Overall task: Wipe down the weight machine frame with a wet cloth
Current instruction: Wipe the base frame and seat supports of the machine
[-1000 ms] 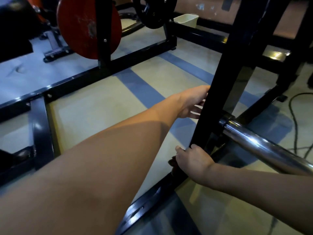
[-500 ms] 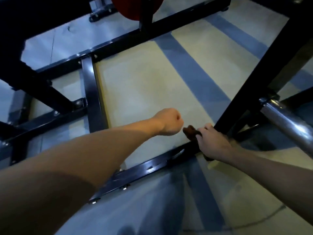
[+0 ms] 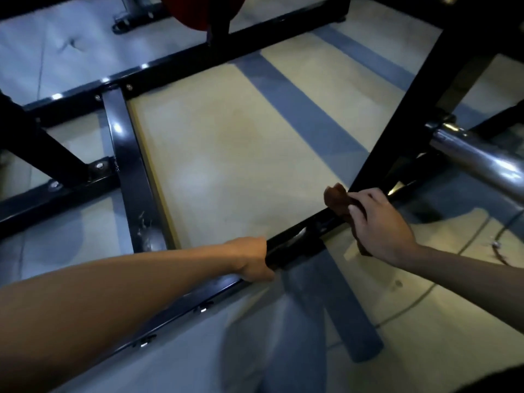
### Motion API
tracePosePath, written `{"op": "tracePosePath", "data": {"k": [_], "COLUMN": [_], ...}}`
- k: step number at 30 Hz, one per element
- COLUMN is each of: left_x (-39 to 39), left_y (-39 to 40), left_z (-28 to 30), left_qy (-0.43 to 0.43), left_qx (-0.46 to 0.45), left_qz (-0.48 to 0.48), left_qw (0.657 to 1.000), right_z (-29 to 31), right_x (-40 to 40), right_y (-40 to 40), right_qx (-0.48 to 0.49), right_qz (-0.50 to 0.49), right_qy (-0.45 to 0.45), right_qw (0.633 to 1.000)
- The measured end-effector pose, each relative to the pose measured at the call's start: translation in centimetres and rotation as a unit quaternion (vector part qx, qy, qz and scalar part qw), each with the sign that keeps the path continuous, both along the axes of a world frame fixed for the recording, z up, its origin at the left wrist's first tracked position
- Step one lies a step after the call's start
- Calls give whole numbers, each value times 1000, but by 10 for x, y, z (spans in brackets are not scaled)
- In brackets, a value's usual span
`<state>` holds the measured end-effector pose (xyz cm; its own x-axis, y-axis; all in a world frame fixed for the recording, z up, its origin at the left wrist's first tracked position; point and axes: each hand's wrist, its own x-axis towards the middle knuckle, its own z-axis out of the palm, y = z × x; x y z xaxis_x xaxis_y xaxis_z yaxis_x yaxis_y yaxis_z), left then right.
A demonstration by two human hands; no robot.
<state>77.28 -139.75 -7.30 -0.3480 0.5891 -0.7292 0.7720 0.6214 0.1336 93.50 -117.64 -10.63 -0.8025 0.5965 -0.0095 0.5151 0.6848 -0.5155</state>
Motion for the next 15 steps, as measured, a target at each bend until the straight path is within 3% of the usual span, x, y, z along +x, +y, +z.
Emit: {"op": "tracePosePath", "data": {"k": [8,15], "left_x": [-9,-12], "left_y": [-27,-55], "left_z": [-13,-30], "left_qy": [-14,25], "left_qx": [1,-22], "left_qz": [30,50], "left_qw": [999,998], "right_z": [-19,-25], "right_x": [-10,-6], "right_y": [9,-8], "right_qx": [33,14], "right_qz": [37,35], "right_qy": [-64,-53], "right_qw": [997,998]}}
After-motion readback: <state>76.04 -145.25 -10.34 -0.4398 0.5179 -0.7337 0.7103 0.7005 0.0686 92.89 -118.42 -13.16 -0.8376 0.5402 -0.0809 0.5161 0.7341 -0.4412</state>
